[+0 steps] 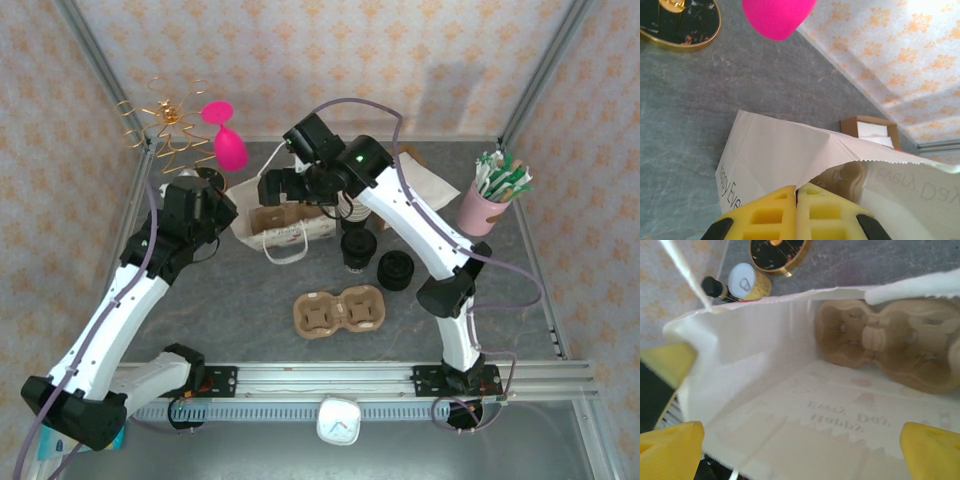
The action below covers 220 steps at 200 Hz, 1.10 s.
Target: Pack the takeout coffee
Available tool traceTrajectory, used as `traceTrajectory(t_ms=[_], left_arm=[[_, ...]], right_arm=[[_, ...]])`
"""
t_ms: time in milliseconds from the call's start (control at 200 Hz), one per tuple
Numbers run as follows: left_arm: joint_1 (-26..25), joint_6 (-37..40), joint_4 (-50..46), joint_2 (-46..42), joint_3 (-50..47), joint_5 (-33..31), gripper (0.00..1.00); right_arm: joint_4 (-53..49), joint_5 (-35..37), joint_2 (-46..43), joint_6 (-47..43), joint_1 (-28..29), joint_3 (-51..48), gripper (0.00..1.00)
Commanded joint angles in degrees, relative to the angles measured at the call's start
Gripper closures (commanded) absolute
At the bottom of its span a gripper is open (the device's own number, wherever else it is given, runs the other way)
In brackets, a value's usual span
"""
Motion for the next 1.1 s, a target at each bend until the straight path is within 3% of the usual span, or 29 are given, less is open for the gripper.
traceTrajectory(t_ms=[0,430,731,1096], left_arm=[[0.8,2.1,-0.1,2.3,4.5,-1.6,1.0],[1.0,2.5,-5.7,2.8,8.6,3.8,1.0],[1.0,1.7,-8.4,0.9,6.8,-1.2,1.0],[1.0,-0.1,-7.5,0.2,4.1,-2.9,1.0]], right_arm=[[3.3,-1.5,-3.0,0.9,-1.4,-0.8,0.0],[8.9,-11.0,-2.3,3.4,0.9,-7.8,0.0],[1.4,-5.6,-2.5,-2.1,0.8,-4.9,0.0],[5.7,-6.1,-6.5,-3.1,-1.8,-4.5,0.0]])
